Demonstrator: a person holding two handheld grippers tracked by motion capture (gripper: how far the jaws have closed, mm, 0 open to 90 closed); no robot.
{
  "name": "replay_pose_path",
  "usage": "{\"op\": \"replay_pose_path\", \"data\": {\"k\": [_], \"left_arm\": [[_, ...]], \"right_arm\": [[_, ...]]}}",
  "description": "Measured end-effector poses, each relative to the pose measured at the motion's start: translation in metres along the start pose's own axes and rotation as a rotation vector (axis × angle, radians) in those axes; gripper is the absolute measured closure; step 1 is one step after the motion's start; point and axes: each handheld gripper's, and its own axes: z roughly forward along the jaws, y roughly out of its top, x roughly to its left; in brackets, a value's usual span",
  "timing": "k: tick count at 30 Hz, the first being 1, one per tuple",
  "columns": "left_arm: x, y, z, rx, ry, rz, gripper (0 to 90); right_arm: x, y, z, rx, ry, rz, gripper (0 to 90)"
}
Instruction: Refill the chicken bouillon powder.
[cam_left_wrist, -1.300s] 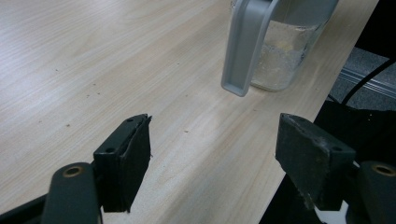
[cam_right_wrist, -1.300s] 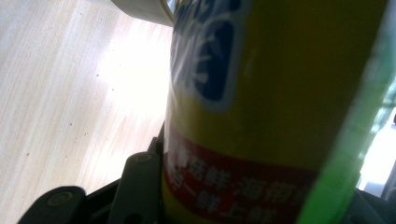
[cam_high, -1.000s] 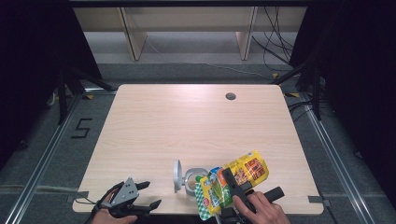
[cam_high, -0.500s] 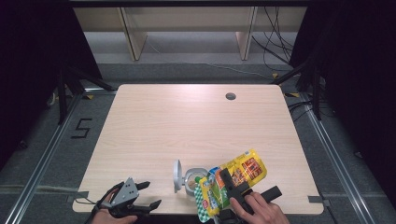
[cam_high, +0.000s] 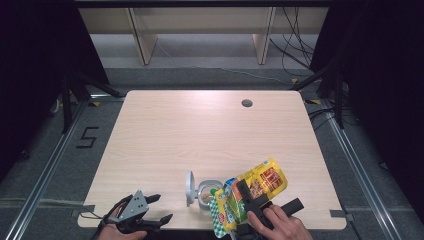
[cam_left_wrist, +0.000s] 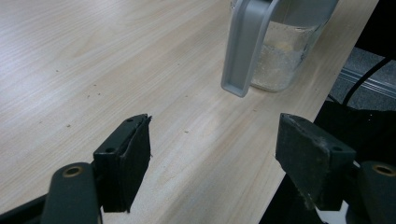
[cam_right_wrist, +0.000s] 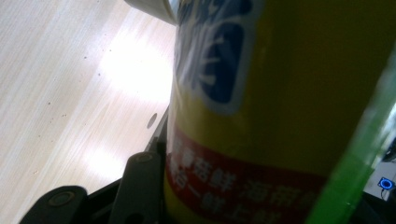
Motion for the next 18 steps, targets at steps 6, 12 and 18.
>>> {"op": "replay_pose_path", "data": {"k": [6, 12, 18], "left_arm": [[0.0006, -0.0006, 0.0009, 0.011, 0.0, 0.006, 26.0], [0.0032, -0.0008, 0.0018, 0.015, 0.002, 0.031, 26.0], [0.002, -0.001, 0.0017, 0.02, -0.001, 0.012, 26.0]], "right_arm": [[0.0021, 0.0021, 0.0006, -0.005, 0.003, 0.0, 60.7], [0.0, -0.0019, -0.0004, 0.002, 0.006, -0.03, 60.8], [-0.0005, -0.0034, 0.0019, -0.011, 0.016, -0.04, 60.8]]}}
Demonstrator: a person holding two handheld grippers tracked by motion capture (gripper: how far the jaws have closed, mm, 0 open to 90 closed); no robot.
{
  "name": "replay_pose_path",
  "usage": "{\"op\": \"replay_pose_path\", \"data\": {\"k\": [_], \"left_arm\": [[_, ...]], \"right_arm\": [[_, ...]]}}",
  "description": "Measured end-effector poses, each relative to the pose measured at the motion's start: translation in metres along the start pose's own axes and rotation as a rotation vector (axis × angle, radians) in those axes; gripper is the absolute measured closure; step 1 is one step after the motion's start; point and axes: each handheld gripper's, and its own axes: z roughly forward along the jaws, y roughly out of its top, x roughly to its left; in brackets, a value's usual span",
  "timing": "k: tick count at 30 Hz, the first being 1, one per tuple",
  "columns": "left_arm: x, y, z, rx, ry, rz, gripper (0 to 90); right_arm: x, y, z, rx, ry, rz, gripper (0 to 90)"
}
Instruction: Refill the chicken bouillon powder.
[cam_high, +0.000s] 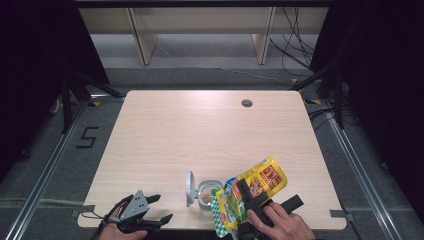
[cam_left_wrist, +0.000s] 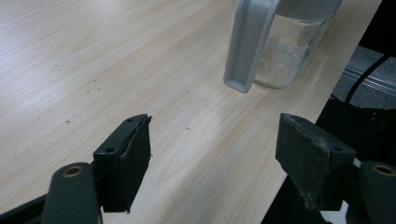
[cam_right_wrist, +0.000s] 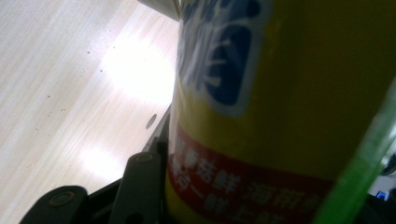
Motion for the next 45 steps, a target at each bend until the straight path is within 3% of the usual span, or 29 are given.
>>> {"op": "replay_pose_path", "data": {"k": [2, 7, 8, 15, 16, 18, 21, 32, 45], "left_arm": [[0.001, 0.0, 0.0, -0.01, 0.001, 0.017, 26.0], [0.0, 0.0, 0.0, -0.018, 0.0, 0.008, 26.0], [0.001, 0.0, 0.0, -0.003, 0.003, 0.024, 26.0], [0.0, 0.0, 0.0, -0.009, -0.003, 0.014, 26.1], [0.0, 0.0, 0.0, 0.001, -0.002, -0.005, 26.1], [0.0, 0.0, 0.0, 0.003, 0.009, 0.01, 26.1], [-0.003, 0.0, 0.001, -0.017, -0.003, -0.019, 26.1], [-0.002, 0.0, 0.001, -0.014, -0.007, -0.012, 26.1], [-0.001, 0.0, 0.0, -0.012, 0.002, -0.011, 25.5]], "right_arm": [[-0.002, -0.001, 0.0, -0.007, -0.002, -0.017, 60.8], [-0.007, -0.003, 0.0, -0.008, 0.013, -0.037, 60.9], [-0.006, -0.003, 0.0, -0.007, 0.003, -0.049, 60.9], [-0.01, -0.004, 0.002, -0.003, 0.011, -0.049, 60.9], [-0.011, -0.004, 0.004, -0.005, 0.005, -0.036, 60.9], [-0.011, -0.004, 0.004, -0.007, 0.015, -0.047, 61.2], [-0.012, -0.003, 0.004, -0.009, 0.013, -0.046, 61.4], [-0.011, -0.002, 0.004, -0.017, 0.043, -0.042, 61.4], [-0.009, -0.003, 0.004, -0.017, 0.041, -0.046, 61.7]]}}
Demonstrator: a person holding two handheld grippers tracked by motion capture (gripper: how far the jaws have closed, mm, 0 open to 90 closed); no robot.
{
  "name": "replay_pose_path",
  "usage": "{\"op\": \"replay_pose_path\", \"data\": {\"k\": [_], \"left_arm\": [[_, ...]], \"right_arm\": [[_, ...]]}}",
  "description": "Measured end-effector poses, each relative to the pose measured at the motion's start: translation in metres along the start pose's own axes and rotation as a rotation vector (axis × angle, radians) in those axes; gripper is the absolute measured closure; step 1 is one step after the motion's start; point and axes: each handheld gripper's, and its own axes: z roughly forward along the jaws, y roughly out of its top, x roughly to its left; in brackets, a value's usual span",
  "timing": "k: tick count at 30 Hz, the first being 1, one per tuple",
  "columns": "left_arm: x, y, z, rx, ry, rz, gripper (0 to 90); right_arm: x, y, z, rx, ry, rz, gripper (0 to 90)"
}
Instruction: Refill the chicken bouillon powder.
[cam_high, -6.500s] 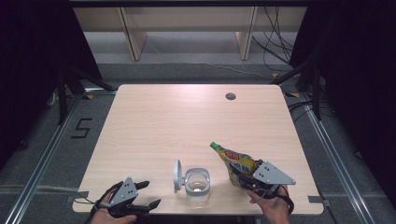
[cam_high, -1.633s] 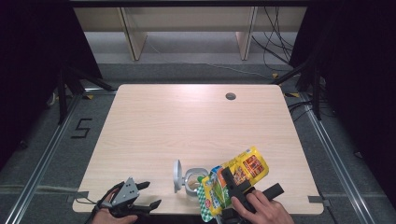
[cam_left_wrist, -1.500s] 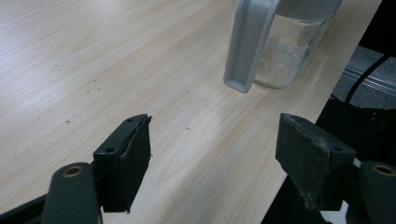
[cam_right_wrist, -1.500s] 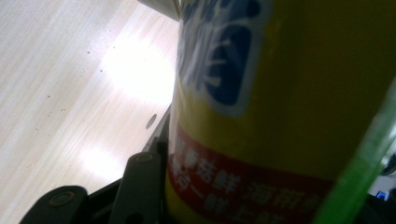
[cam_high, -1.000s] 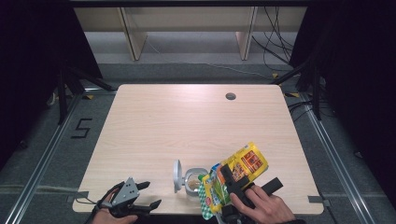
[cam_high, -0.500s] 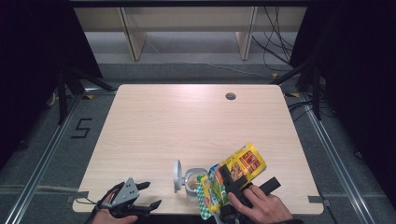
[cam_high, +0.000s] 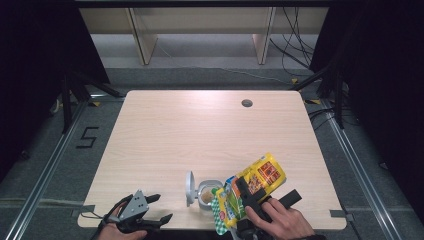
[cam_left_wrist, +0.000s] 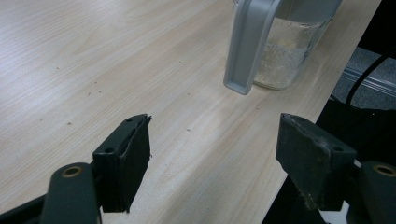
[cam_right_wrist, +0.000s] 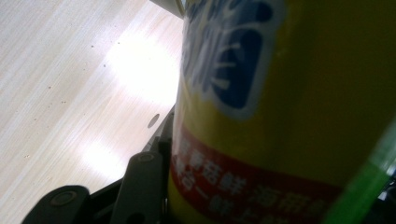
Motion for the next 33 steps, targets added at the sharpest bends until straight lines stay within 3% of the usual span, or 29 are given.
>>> {"op": "replay_pose_path", "data": {"k": [2, 7, 10, 11, 12, 14, 20, 29, 31, 33], "left_arm": [[0.0016, 0.0, -0.0005, 0.019, 0.013, 0.023, 25.2], [0.0019, 0.0002, -0.0007, 0.018, 0.013, 0.023, 24.6], [-0.0002, -0.0001, 0.0005, -0.009, 0.006, -0.004, 24.2], [0.0015, 0.0001, -0.0005, 0.016, 0.017, 0.024, 24.0], [0.0015, 0.0001, -0.0005, 0.016, 0.017, 0.024, 24.0], [0.0, -0.0005, 0.0005, -0.007, 0.007, -0.003, 23.9], [-0.0009, -0.0002, 0.0012, -0.012, 0.006, -0.011, 23.6], [0.0025, 0.0001, -0.0005, -0.002, 0.019, 0.015, 22.1], [0.0004, -0.0002, 0.0007, -0.014, 0.02, -0.008, 21.7], [0.0014, 0.0, -0.0001, -0.006, 0.019, 0.007, 21.6]], "right_arm": [[0.0002, 0.0001, 0.0, 0.0, 0.0, 0.001, 61.7], [-0.0002, 0.0001, -0.0002, -0.002, 0.002, 0.001, 61.8], [-0.0002, -0.0003, -0.0006, -0.002, -0.001, 0.002, 62.1], [-0.0006, -0.0006, -0.0006, -0.002, 0.012, 0.005, 62.1], [-0.0006, -0.0006, -0.0006, -0.002, 0.012, 0.005, 62.1], [-0.0005, -0.0006, -0.0013, 0.001, -0.001, 0.002, 62.2], [-0.001, -0.0001, -0.0017, -0.002, 0.001, 0.0, 62.2], [-0.0008, -0.0002, -0.0016, -0.006, -0.001, 0.0, 62.2], [-0.0004, 0.0003, -0.0011, -0.005, 0.003, -0.008, 62.3], [-0.0002, 0.0001, -0.0013, -0.007, 0.004, -0.007, 62.2]]}}
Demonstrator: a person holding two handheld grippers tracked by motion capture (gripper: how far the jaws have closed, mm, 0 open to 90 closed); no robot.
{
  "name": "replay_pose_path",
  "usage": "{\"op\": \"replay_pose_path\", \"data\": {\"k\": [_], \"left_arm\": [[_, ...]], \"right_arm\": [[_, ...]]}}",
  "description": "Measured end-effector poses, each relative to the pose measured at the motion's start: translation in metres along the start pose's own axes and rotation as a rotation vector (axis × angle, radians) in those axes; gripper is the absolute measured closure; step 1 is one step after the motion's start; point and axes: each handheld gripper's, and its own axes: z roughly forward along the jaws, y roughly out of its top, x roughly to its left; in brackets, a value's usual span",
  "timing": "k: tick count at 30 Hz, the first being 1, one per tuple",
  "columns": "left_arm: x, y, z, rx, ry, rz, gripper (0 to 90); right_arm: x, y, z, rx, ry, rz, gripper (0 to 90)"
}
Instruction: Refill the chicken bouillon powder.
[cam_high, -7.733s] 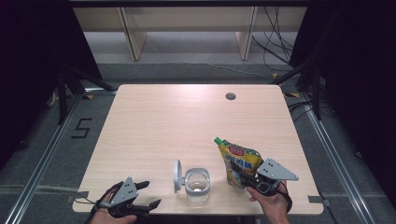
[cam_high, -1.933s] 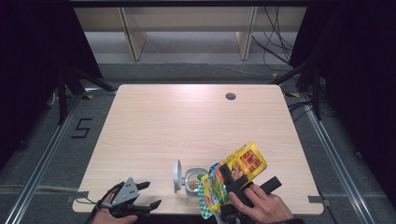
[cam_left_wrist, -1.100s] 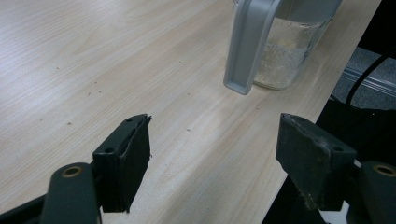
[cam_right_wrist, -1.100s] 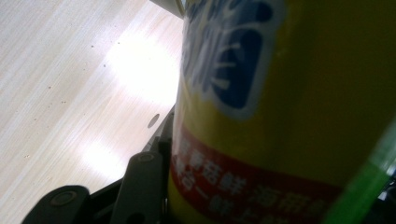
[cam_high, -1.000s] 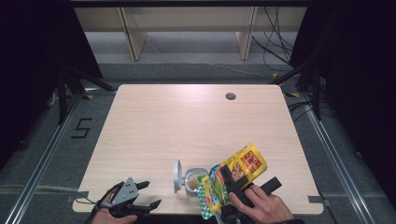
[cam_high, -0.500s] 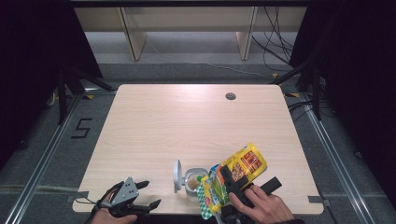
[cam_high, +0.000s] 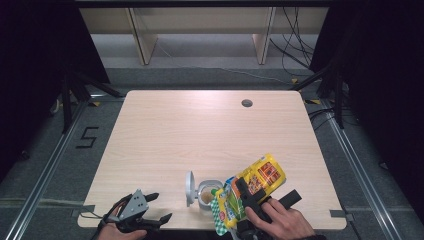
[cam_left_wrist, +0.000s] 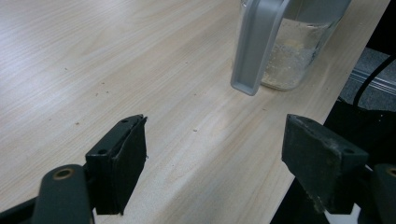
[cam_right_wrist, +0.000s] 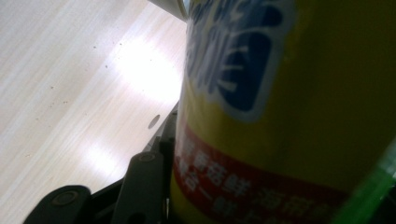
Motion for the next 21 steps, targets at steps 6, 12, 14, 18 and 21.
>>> {"op": "replay_pose_path", "data": {"k": [6, 12, 14, 18, 21], "left_arm": [[0.0023, 0.0006, -0.0006, 0.003, 0.003, 0.034, 21.6], [0.0016, 0.0003, -0.0001, -0.002, 0.002, 0.015, 21.6], [0.0015, 0.0002, -0.0006, 0.004, 0.007, 0.015, 21.6], [0.001, 0.0, -0.0003, 0.004, 0.004, 0.006, 21.6], [0.0018, 0.0005, -0.0002, 0.0, 0.004, 0.024, 21.6]], "right_arm": [[-0.0007, -0.001, -0.0004, 0.003, -0.006, 0.002, 62.3], [-0.0006, -0.0011, -0.0007, 0.003, -0.005, 0.0, 62.3], [-0.0007, -0.0019, -0.001, 0.0, -0.006, 0.001, 62.3], [-0.0005, -0.0023, -0.0013, 0.001, -0.005, 0.007, 62.4], [-0.0005, -0.0016, -0.0011, -0.001, -0.004, -0.001, 62.4]]}}
